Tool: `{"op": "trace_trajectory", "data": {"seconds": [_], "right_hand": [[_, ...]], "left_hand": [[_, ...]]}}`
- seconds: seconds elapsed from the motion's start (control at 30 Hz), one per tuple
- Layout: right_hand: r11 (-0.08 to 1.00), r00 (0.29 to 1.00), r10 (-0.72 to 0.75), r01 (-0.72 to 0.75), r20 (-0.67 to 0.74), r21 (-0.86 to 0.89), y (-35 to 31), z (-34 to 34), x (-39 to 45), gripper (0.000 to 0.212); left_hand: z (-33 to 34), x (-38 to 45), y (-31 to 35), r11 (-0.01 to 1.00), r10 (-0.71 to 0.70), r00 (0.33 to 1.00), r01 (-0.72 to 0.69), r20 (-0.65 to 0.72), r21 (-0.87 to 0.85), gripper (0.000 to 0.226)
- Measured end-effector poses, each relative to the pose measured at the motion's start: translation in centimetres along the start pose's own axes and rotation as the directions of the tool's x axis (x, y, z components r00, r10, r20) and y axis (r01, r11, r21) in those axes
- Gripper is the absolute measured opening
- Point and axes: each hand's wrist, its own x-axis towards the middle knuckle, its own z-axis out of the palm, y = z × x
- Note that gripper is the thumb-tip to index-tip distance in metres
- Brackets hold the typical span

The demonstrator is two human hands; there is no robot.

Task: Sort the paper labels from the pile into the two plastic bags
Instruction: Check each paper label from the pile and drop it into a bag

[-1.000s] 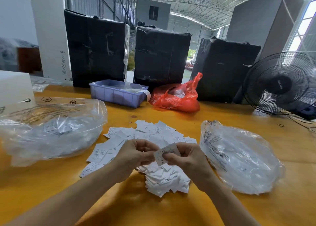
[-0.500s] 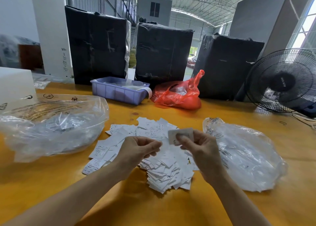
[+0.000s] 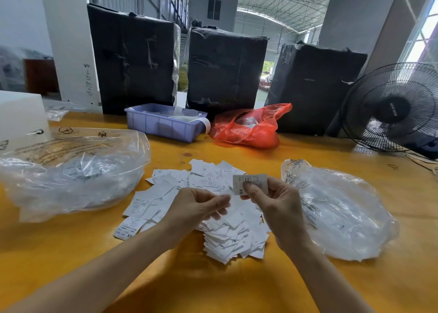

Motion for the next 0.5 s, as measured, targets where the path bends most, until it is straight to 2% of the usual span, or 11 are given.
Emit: {"op": "trace_trajectory", "data": {"seconds": [0.2, 0.33, 0.5], "right_hand": [[1.000, 1.000, 0.020, -0.020, 0.002, -0.017, 0.05, -0.09, 0.07, 0.015], [0.996, 0.996, 0.078, -0.076, 0.052, -0.052, 0.23, -0.17, 0.05, 0.015], [0.987, 0.984, 0.158, -0.159, 0.078, -0.001, 0.48, -0.09, 0.08, 0.010]], "left_hand": [[-0.05, 0.01, 0.05, 0.999, -0.012, 1.000, 0.013, 0.009, -0.041, 0.031], [0.00, 0.00, 0.21, 0.995, -0.045, 0.999, 0.045, -0.001, -0.093, 0.031], [-0.14, 0.08, 0.19, 0.989, -0.089, 0.996, 0.085, -0.028, -0.123, 0.029]]}}
